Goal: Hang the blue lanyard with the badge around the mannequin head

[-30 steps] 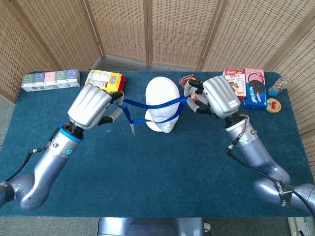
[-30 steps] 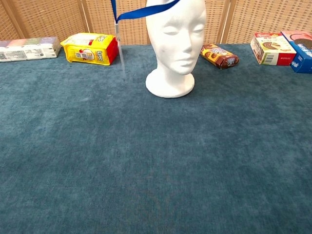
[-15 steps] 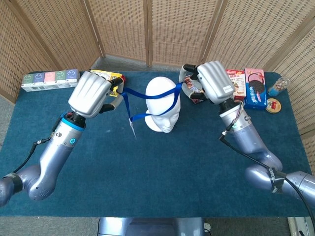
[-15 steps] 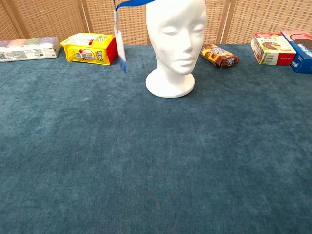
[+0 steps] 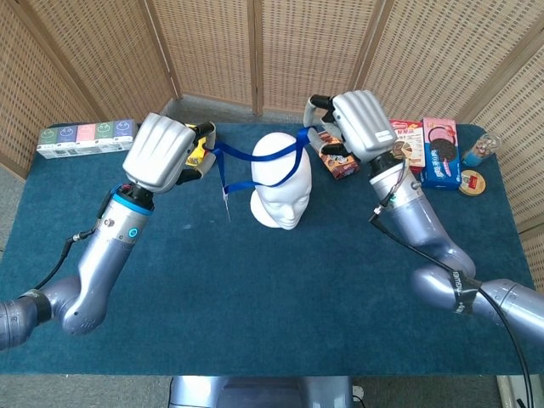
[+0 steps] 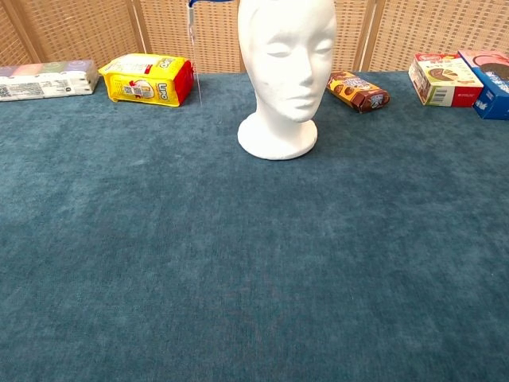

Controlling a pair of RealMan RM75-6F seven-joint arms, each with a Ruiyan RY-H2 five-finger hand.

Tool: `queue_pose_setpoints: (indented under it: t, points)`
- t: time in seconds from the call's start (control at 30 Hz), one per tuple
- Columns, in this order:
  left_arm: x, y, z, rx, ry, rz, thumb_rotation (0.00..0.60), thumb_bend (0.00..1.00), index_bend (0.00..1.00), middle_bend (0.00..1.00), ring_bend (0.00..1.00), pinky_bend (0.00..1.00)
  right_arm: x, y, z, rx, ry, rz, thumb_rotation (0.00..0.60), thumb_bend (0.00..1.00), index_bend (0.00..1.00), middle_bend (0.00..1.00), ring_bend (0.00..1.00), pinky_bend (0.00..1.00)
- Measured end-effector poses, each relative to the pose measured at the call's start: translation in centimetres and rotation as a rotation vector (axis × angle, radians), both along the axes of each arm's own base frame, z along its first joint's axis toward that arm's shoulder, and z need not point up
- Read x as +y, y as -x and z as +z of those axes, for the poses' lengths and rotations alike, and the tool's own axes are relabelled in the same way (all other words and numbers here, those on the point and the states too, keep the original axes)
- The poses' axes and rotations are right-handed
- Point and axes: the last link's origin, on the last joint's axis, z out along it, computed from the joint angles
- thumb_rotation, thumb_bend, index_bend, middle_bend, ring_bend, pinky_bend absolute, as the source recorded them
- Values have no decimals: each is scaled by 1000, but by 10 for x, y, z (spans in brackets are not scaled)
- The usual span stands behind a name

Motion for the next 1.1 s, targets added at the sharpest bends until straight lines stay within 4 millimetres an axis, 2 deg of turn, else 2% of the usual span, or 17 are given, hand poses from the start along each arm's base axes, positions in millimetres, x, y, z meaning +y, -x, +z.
queue_pose_setpoints:
  t: [0.4,0.63,1.1]
  points:
    - [10,-1,1,-1,-12,19,554,431,619,1000,1000,1000,-15,-5,-1,9,13,-25,600,489,800,1000,1000,1000]
    - [19,1,-2,3,-15,53,554,430,619,1000,1000,1000,-21,2,-2,19,22,-52,600,489,799,1000,1000,1000]
    - [23,2,-15,34,2,69,556,429,619,1000,1000,1000,-27,10,-6,45,30,-90,600,489,800,1000,1000,1000]
